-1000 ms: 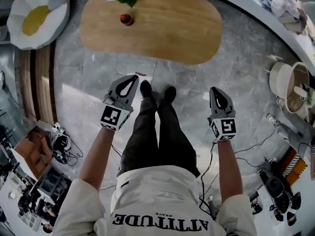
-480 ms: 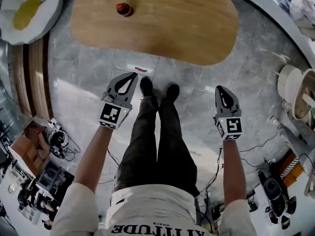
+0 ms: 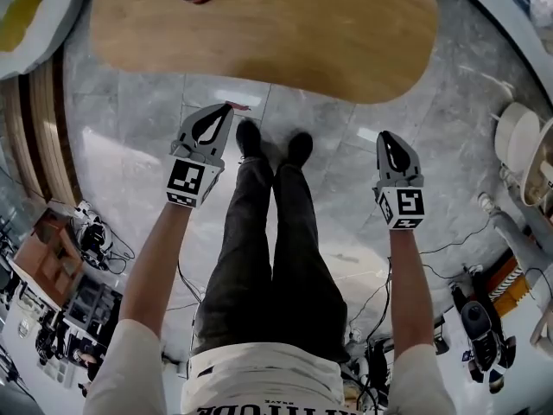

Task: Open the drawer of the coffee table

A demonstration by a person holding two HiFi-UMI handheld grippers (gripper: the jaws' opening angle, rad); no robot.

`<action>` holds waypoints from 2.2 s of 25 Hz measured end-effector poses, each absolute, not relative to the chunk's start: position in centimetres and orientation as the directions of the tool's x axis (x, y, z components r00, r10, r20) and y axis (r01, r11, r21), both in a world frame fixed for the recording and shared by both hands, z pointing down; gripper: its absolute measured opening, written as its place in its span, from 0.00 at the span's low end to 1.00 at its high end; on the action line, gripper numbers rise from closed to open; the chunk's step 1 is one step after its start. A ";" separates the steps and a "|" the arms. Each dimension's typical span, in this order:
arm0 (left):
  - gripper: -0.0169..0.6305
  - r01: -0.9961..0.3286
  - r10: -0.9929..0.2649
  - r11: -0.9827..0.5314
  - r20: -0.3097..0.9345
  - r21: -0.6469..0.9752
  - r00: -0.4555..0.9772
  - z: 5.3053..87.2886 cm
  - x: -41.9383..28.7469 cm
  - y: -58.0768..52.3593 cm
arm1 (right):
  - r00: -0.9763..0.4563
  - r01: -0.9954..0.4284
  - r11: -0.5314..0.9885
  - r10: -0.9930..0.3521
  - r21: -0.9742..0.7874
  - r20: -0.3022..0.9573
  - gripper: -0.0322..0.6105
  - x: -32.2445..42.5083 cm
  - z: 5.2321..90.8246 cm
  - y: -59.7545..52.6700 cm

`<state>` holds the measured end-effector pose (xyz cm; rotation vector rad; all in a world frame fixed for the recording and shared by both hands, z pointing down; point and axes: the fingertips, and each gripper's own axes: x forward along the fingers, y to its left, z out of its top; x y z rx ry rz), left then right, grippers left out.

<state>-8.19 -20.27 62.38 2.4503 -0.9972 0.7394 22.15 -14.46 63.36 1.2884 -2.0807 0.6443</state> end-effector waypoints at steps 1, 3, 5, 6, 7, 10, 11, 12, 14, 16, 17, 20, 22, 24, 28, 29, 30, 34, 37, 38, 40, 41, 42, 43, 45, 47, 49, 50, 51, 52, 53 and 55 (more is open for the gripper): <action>0.06 -0.728 -0.515 -0.668 0.608 0.157 0.604 63.4 -8.3 -20.0 | -0.345 -0.908 0.409 -0.606 -0.090 0.717 0.12 22.3 64.4 -14.1; 0.06 -0.729 -0.508 -0.667 0.621 0.156 0.597 65.3 -8.5 -19.6 | -0.337 -0.911 0.402 -0.591 -0.094 0.733 0.15 22.6 66.4 -13.6; 0.06 -0.734 -0.505 -0.662 0.633 0.153 0.587 67.3 -8.8 -19.4 | -0.331 -0.915 0.392 -0.581 -0.101 0.744 0.16 22.8 68.3 -13.2; 0.06 -0.740 -0.507 -0.654 0.638 0.154 0.580 68.2 -9.0 -19.4 | -0.330 -0.915 0.389 -0.577 -0.104 0.747 0.17 22.9 69.2 -13.1; 0.06 -0.749 -0.511 -0.644 0.641 0.156 0.573 69.1 -9.2 -19.5 | -0.331 -0.915 0.389 -0.572 -0.108 0.751 0.18 22.9 70.0 -13.0; 0.06 -0.771 -0.522 -0.616 0.648 0.163 0.555 71.6 -9.6 -19.5 | -0.341 -0.910 0.395 -0.552 -0.121 0.761 0.19 22.7 72.7 -12.7; 0.06 -0.770 -0.519 -0.616 0.651 0.164 0.554 72.5 -9.6 -19.4 | -0.343 -0.910 0.396 -0.544 -0.127 0.765 0.19 22.7 73.7 -12.5; 0.06 -0.769 -0.515 -0.618 0.655 0.163 0.553 73.5 -9.6 -19.3 | -0.343 -0.910 0.394 -0.537 -0.130 0.771 0.20 22.8 74.7 -12.4; 0.06 -0.766 -0.507 -0.621 0.662 0.163 0.552 75.1 -9.6 -19.1 | -0.335 -0.912 0.389 -0.524 -0.129 0.783 0.20 23.0 76.6 -11.9; 0.06 -0.766 -0.503 -0.620 0.665 0.168 0.553 76.3 -9.5 -19.0 | -0.325 -0.915 0.385 -0.517 -0.125 0.792 0.22 23.4 78.1 -11.7; 0.06 -0.767 -0.501 -0.618 0.666 0.170 0.552 77.0 -9.5 -18.9 | -0.322 -0.916 0.382 -0.516 -0.123 0.794 0.24 23.6 78.7 -11.6; 0.06 -0.773 -0.499 -0.611 0.675 0.172 0.544 79.2 -9.5 -19.0 | -0.318 -0.920 0.372 -0.522 -0.124 0.792 0.26 23.9 80.5 -12.2; 0.13 -0.770 -0.497 -0.617 0.679 0.163 0.541 80.3 -9.5 -19.2 | -0.317 -0.920 0.374 -0.529 -0.119 0.787 0.27 24.0 81.4 -12.7; 0.21 -0.759 -0.494 -0.633 0.676 0.152 0.547 81.0 -9.4 -19.3 | -0.306 -0.922 0.372 -0.539 -0.104 0.785 0.30 24.3 82.1 -13.0; 0.27 -0.769 -0.512 -0.622 0.667 0.147 0.541 81.9 -9.6 -20.1 | -0.262 -0.939 0.335 -0.568 -0.071 0.780 0.39 25.4 83.4 -13.7; 0.29 -0.774 -0.524 -0.616 0.659 0.145 0.540 82.0 -9.7 -20.6 | -0.250 -0.944 0.324 -0.574 -0.064 0.780 0.42 25.7 83.7 -13.9; 0.31 -0.780 -0.534 -0.609 0.653 0.143 0.537 82.3 -9.8 -21.0 | -0.239 -0.948 0.314 -0.578 -0.058 0.780 0.46 25.9 84.0 -14.0; 0.42 -0.797 -0.561 -0.588 0.641 0.136 0.524 83.0 -10.3 -22.3 | -0.232 -0.950 0.308 -0.596 -0.048 0.769 0.54 26.0 84.6 -14.8; 0.48 -0.803 -0.580 -0.582 0.627 0.127 0.520 83.2 -10.6 -23.4 | -0.228 -0.951 0.308 -0.617 -0.036 0.753 0.57 26.1 84.9 -15.8; 0.49 -0.805 -0.584 -0.579 0.624 0.127 0.518 83.3 -10.7 -23.7 | -0.224 -0.952 0.305 -0.624 -0.031 0.749 0.58 26.2 84.9 -16.1; 0.51 -0.811 -0.590 -0.570 0.618 0.136 0.519 83.3 -10.8 -24.1 | -0.214 -0.955 0.296 -0.638 -0.021 0.740 0.59 26.4 84.9 -16.6; 0.51 -0.814 -0.593 -0.562 0.614 0.148 0.521 83.2 -10.8 -24.2 | -0.213 -0.955 0.296 -0.644 -0.017 0.735 0.59 26.4 84.8 -16.9; 0.52 -0.817 -0.595 -0.554 0.610 0.161 0.524 83.1 -10.8 -24.3 | -0.215 -0.954 0.301 -0.650 -0.013 0.729 0.60 26.3 84.7 -17.2; 0.52 -0.818 -0.596 -0.551 0.606 0.169 0.527 83.0 -10.8 -24.3 | -0.221 -0.951 0.310 -0.655 -0.009 0.722 0.60 26.0 84.5 -17.6; 0.53 -0.813 -0.594 -0.558 0.605 0.165 0.531 83.2 -10.8 -24.4 | -0.235 -0.944 0.329 -0.662 -0.006 0.711 0.60 25.4 84.4 -18.3; 0.54 -0.806 -0.587 -0.571 0.608 0.155 0.534 83.6 -10.5 -24.5 | -0.243 -0.943 0.332 -0.667 -0.012 0.704 0.61 25.1 84.5 -18.8; 0.54 -0.801 -0.581 -0.577 0.611 0.156 0.538 84.0 -10.0 -24.8 | -0.245 -0.944 0.330 -0.672 -0.014 0.699 0.61 25.1 84.7 -19.1; 0.54 -0.800 -0.580 -0.578 0.610 0.159 0.540 84.2 -9.8 -24.9 | -0.245 -0.943 0.333 -0.673 -0.010 0.698 0.61 25.2 84.8 -19.3; 0.54 -0.800 -0.580 -0.579 0.610 0.159 0.541 84.3 -9.6 -25.0 | -0.247 -0.942 0.336 -0.674 -0.008 0.696 0.61 25.2 84.9 -19.4; 0.54 -0.800 -0.581 -0.579 0.609 0.156 0.540 84.3 -9.5 -25.1 | -0.249 -0.941 0.340 -0.674 -0.008 0.695 0.61 25.1 85.0 -19.6; 0.54 -0.801 -0.585 -0.580 0.607 0.152 0.539 84.3 -9.5 -25.1 | -0.253 -0.939 0.344 -0.674 -0.009 0.694 0.61 25.1 85.1 -19.7; 0.54 -0.802 -0.590 -0.578 0.603 0.149 0.538 84.4 -9.6 -25.0 | -0.261 -0.933 0.360 -0.672 -0.003 0.693 0.61 25.0 85.4 -19.8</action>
